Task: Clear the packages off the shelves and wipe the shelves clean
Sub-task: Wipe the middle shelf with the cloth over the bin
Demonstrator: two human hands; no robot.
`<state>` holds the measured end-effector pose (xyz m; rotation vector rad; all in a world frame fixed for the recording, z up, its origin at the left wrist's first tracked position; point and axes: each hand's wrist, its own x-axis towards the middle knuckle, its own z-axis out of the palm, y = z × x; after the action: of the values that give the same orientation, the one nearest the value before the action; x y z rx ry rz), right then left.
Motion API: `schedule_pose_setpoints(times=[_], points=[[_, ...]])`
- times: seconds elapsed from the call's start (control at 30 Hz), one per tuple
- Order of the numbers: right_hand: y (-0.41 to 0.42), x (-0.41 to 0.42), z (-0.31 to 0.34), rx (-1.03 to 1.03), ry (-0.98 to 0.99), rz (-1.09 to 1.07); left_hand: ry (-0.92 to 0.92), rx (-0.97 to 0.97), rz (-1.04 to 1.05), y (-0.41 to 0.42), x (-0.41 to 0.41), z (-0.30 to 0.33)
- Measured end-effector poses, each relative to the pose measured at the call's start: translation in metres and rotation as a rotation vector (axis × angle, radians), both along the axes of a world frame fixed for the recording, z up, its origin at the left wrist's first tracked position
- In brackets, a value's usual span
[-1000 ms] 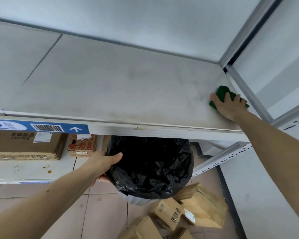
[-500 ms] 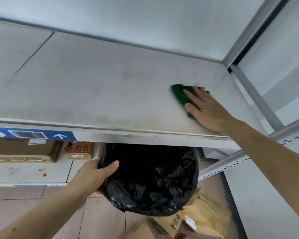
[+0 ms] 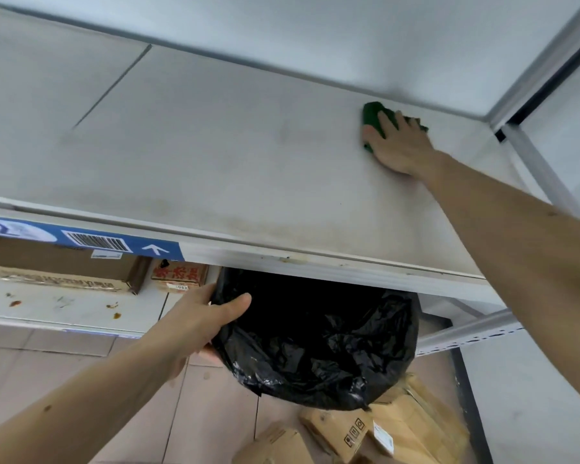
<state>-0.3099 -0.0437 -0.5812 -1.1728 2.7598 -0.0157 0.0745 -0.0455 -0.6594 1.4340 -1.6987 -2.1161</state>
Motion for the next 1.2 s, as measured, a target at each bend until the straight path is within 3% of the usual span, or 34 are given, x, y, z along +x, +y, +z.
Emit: schedule_pose_setpoints(times=[0.2,0.33,0.4,0.5,0.57,0.63,0.73,0.87,1.0,1.1,1.2], points=[[0.002,0.144,-0.008,-0.013,0.004,0.628,0.0,-0.018,0.013,-0.008,0.015,0.005],[0.055,0.156,0.004,0.04,-0.113,0.898,-0.021,-0.024,0.008,-0.02,0.036,0.007],[0.062,0.134,0.01,0.077,-0.135,0.817,-0.029,-0.021,0.02,-0.029,0.052,0.008],[0.036,0.101,0.008,0.099,-0.074,0.43,-0.035,-0.017,0.037,-0.042,0.077,0.009],[0.004,0.107,0.002,0.085,-0.04,0.202,-0.034,-0.016,0.067,-0.05,0.097,0.01],[-0.032,0.137,-0.003,0.049,-0.021,0.134,-0.04,-0.015,0.097,-0.058,0.115,0.01],[-0.082,0.214,-0.005,0.029,0.017,0.265,-0.052,-0.032,0.118,-0.074,0.143,0.012],[-0.105,0.326,-0.008,0.01,0.042,0.636,-0.062,-0.046,0.158,-0.094,0.174,0.016],[-0.085,0.354,-0.002,-0.021,-0.027,0.858,-0.075,-0.065,0.145,-0.116,0.203,0.023],[-0.081,0.335,0.003,0.018,-0.065,0.821,-0.089,-0.072,0.131,-0.132,0.217,0.026],[-0.1,0.304,0.007,0.001,-0.117,0.558,-0.09,-0.06,0.126,-0.149,0.234,0.026]])
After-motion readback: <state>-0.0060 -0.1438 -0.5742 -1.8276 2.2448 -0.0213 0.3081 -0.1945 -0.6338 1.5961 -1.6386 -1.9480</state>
